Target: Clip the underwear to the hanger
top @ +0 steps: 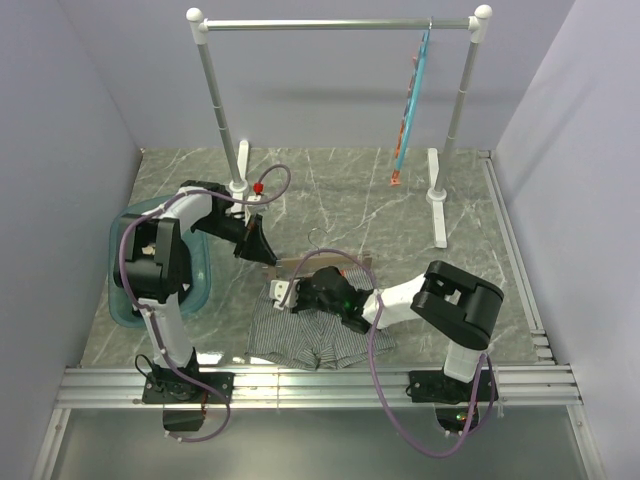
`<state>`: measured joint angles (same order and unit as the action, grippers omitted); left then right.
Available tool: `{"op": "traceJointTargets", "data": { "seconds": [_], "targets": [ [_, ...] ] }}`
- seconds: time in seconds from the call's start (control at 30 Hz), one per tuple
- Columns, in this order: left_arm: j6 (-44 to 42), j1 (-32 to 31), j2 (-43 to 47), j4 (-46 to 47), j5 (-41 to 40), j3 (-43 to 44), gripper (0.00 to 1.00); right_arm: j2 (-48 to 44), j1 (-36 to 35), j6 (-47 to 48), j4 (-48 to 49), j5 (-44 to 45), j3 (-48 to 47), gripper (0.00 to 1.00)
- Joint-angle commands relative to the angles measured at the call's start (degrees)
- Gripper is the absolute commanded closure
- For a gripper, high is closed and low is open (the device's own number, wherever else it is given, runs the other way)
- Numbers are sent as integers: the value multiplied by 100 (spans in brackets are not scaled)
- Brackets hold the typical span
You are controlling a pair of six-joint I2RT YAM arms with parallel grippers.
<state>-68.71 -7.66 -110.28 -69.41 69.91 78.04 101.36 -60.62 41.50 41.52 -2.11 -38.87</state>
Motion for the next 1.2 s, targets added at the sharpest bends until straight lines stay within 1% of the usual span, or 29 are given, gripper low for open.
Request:
{"op": "traceJointTargets", "data": {
  "seconds": [0.0,0.07,0.13,0.3,0.47,0.57,0.67,0.93,1.17],
  "targets": [
    [-574,-25,59,-452,436,142,100,-248,-64,148,498,88,108,100],
    [-172,-25,173,4,427,27,100,-257,-90,227,576,97,169,100],
    [-55,-25,235,207,410,-34,100,-284,-108,289,629,105,213,100],
    [-344,-25,182,-161,418,194,100,-275,-161,438,778,105,319,100],
    [-240,-25,270,15,348,80,100,-266,-222,579,1016,141,389,100],
    [-520,-25,174,-344,357,141,100,-266,-231,658,1139,158,424,100],
    [-1003,-25,-11,-819,418,255,100,-240,-231,693,1157,176,407,100],
    [-995,-25,94,-890,392,150,100,-161,-231,746,1104,176,372,100],
    [-917,-25,94,-890,427,247,100,-126,-240,825,1131,167,381,100]
  ]
}}
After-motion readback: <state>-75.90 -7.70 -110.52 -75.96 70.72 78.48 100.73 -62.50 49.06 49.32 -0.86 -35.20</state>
